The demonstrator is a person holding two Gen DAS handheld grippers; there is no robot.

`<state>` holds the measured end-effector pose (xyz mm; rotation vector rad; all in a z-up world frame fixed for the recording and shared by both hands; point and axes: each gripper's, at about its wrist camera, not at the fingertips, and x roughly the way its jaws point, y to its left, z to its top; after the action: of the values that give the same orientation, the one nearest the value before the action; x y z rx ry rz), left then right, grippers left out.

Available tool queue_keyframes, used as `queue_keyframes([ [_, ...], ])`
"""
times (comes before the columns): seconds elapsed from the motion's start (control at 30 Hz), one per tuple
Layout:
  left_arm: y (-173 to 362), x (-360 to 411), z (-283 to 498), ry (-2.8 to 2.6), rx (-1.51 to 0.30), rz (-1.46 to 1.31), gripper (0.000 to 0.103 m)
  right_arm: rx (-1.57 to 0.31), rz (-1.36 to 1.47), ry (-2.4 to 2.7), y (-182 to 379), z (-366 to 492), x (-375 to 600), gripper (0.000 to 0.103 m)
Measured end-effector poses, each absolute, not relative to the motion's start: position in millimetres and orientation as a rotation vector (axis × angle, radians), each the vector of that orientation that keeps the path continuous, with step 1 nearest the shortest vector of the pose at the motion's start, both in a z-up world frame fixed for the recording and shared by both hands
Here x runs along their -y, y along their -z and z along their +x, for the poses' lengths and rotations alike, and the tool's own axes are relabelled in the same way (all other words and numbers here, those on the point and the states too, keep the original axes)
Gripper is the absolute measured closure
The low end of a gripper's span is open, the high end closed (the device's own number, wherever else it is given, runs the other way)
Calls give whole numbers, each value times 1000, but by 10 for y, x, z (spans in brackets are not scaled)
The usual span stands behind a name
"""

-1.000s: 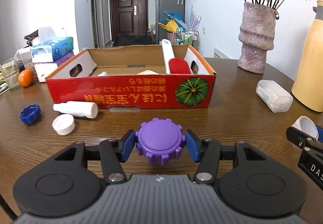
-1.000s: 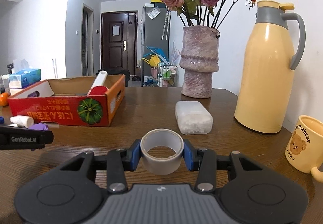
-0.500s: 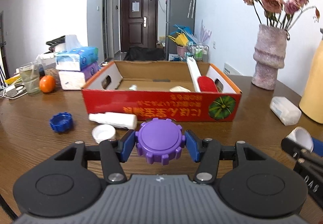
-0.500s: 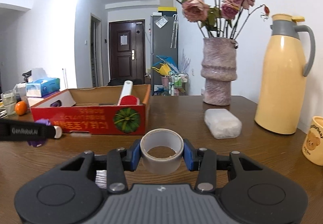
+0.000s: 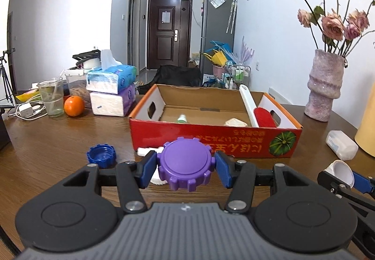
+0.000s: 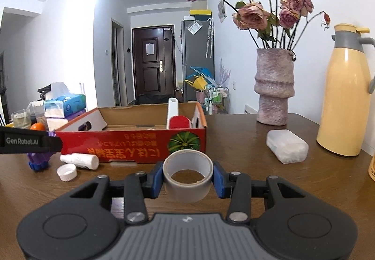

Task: Organize rigid objects
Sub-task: 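Carry the purple cap and tape roll over the red box with both grippers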

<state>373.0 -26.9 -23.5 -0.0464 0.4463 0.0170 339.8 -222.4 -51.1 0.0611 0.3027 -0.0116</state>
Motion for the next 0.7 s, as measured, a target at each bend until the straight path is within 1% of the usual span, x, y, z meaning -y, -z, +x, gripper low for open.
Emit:
queue_keyframes([
  [0.7, -53, -57, 4069, -57, -407, -89, 48, -270, 42, -20, 314, 3711, 1802, 61],
])
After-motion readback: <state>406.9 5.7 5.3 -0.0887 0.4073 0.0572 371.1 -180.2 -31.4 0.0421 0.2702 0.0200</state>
